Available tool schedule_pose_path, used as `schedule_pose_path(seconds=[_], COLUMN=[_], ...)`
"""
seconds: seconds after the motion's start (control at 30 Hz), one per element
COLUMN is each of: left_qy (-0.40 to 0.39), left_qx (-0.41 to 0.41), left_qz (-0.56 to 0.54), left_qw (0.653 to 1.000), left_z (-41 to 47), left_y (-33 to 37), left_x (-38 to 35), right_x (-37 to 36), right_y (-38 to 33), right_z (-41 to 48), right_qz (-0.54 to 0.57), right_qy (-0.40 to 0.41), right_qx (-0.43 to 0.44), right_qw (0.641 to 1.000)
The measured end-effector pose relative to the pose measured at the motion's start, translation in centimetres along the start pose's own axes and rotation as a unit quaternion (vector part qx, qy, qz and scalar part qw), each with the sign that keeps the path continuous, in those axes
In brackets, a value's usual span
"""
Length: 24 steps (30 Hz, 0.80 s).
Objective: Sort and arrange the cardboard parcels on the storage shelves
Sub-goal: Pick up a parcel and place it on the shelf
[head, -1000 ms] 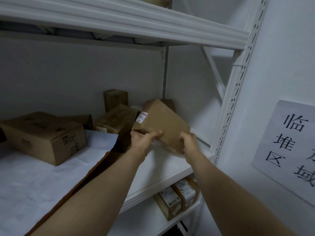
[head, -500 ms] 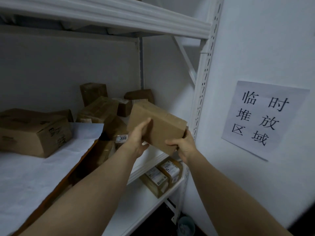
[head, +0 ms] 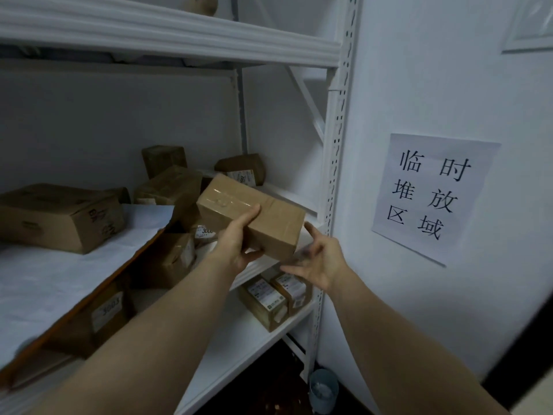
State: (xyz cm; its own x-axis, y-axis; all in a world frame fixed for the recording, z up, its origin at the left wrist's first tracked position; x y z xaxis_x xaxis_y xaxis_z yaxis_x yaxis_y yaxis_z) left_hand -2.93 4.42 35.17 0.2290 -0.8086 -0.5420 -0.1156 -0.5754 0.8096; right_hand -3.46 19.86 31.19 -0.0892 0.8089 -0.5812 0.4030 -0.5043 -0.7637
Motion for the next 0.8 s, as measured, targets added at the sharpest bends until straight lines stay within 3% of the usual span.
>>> schedule_pose_path(seconds=[0.1, 0.2, 0.37, 0.53, 0.6, 0.8], left_qy=[-0.021, -0.055, -0.047, 0.020, 0.050, 0.043], left_qx=[0.006, 0.017, 0.010, 0.018, 0.012, 0.060], left_qz=[0.007, 0.018, 0.005, 0.115, 0.127, 0.144], left_qw=[1.000, 0.998, 0.999, 0.993, 0.991, 0.987], left_z=[-2.0, -4.0, -6.1, -7.6, -8.0, -7.6], left_y=[-1.4, -2.7, -3.9, -5.7, -6.4, -9.7], left_x=[-1.7, -3.0, -3.0, -3.3, -3.0, -2.5], right_x=[2.1, 2.5, 3.2, 5.1, 5.8, 9.0], right_y=[1.2, 1.4, 0.3, 0.3, 0.2, 0.8], right_z=[-1.7, -3.3, -5.8, -7.4, -8.1, -9.6], right_qz=[0.035, -0.006, -0.003, -0.064, -0.080, -0.151], right_qy=[0.041, 0.013, 0.028, 0.039, 0.037, 0.057], right_qx=[-0.101, -0.124, -0.056, -0.027, -0.024, -0.051], right_qw=[0.993, 0.992, 0.998, 0.997, 0.996, 0.986])
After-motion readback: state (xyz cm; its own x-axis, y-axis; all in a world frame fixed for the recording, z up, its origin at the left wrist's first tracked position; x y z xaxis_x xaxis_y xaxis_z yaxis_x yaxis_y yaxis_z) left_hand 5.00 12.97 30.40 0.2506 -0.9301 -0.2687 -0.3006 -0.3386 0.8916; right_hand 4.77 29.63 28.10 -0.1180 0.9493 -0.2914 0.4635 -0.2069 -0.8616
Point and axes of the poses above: each hand's wrist, its own z-axis towards the middle knuckle, its own x-axis out of the back of the hand, y = z × x, the point moved 7 cm from there along z, towards the middle knuckle, and after that the axes turned 5 degrees about -z, right-handed, at the moved point
